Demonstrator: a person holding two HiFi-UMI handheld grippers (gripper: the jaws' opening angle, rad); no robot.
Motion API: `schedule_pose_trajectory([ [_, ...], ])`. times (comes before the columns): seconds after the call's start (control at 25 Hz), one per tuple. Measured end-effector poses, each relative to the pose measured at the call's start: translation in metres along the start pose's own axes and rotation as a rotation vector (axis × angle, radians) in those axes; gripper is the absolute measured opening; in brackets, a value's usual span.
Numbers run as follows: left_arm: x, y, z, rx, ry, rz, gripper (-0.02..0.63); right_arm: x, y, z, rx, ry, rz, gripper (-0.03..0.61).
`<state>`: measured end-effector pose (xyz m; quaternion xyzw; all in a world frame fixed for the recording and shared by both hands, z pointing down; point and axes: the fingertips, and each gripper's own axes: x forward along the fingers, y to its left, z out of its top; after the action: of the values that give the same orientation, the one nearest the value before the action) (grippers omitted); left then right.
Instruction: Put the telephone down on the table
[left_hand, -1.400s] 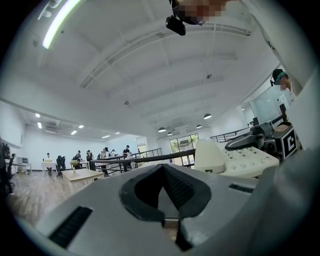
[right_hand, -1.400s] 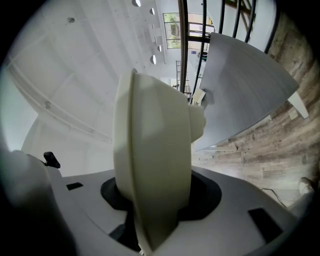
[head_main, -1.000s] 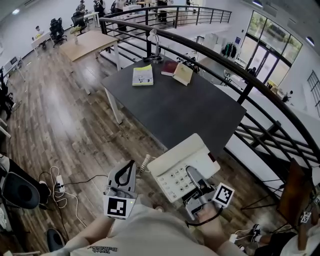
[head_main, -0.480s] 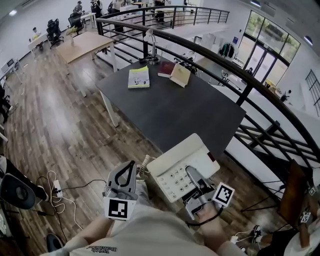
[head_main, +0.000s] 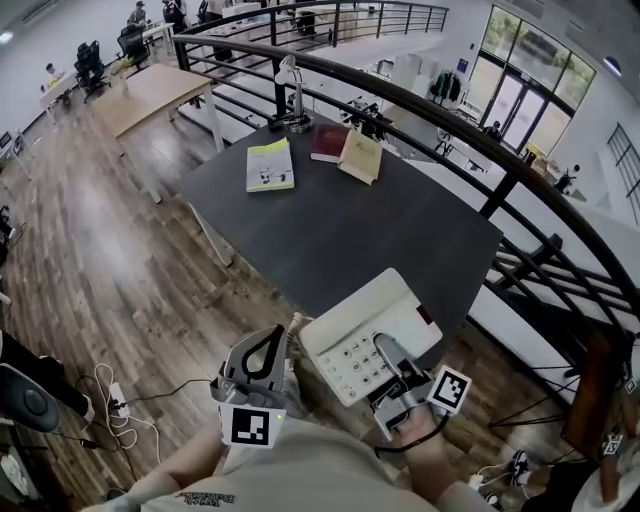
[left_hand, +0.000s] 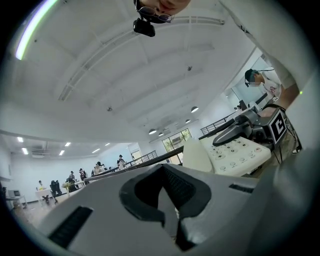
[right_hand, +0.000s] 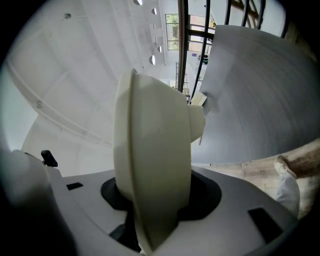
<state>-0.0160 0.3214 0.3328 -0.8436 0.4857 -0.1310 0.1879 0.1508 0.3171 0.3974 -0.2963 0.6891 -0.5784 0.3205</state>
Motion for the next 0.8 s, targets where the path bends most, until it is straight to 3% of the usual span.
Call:
schedule_pose_trajectory([
  [0.8,0.182,0.181,-0.054,-0.103,-0.046,-0.086,0.003,0.223,-0.007,0.096,-0.030,-0.075,-0.020,0.199],
])
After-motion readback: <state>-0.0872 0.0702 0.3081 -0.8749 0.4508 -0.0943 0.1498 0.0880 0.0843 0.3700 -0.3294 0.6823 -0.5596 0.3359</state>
